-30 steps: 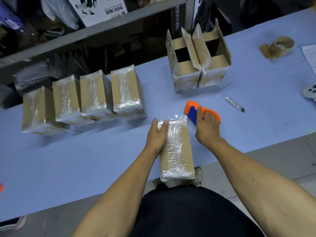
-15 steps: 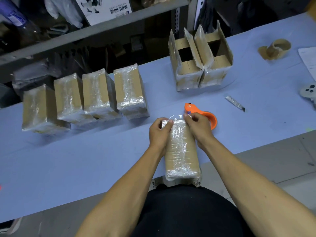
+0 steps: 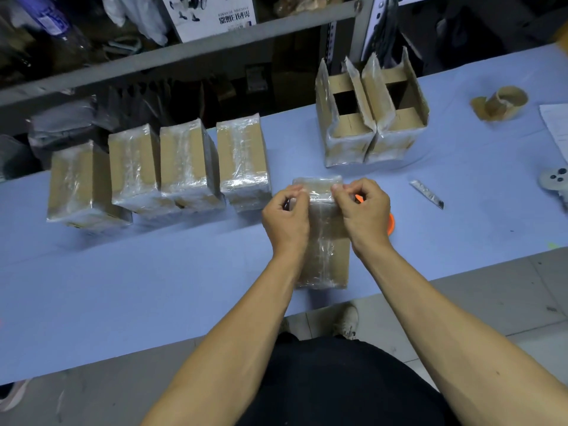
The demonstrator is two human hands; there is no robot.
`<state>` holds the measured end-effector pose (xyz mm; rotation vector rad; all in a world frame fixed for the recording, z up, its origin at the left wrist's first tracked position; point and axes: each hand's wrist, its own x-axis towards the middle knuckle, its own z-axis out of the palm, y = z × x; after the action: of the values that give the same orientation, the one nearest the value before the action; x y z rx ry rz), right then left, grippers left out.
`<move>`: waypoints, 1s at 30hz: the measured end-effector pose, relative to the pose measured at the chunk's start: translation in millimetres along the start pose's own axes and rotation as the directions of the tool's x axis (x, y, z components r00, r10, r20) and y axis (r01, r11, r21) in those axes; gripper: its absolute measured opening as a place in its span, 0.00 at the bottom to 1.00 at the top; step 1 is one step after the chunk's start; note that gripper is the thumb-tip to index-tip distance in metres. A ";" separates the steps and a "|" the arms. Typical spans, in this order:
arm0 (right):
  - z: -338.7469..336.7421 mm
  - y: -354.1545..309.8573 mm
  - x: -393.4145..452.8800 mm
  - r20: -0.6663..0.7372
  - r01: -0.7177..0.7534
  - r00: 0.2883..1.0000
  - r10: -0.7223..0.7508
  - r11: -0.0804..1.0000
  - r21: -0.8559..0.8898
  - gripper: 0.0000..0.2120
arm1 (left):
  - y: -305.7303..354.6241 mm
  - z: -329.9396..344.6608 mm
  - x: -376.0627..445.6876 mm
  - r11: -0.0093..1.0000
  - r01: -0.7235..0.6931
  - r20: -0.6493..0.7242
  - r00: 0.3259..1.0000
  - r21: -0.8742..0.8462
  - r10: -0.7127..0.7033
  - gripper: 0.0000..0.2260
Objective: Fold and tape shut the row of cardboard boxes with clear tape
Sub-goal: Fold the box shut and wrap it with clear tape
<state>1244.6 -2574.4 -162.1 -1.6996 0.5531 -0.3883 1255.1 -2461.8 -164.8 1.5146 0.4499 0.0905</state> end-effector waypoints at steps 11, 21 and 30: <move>21.8 -11.2 6.5 0.090 -0.006 0.996 0.028 0.973 -0.231 0.12 | 9.3 14.9 13.1 0.971 0.211 0.028 0.976 0.117 -0.215 0.03; 21.9 -7.5 35.5 0.264 -0.125 0.950 0.166 0.978 -0.164 0.12 | -8.0 -11.3 41.7 0.990 0.065 0.346 0.933 0.124 -0.105 0.07; -21.7 36.0 -15.7 0.361 -0.172 0.863 0.353 0.878 -0.448 0.21 | -34.2 -22.1 39.7 0.880 0.092 0.076 0.987 0.466 -0.144 0.19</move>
<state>1214.6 -2588.5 -192.2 -1.9895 0.5500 0.3346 1276.4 -2430.2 -207.0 1.9454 0.4979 -0.2105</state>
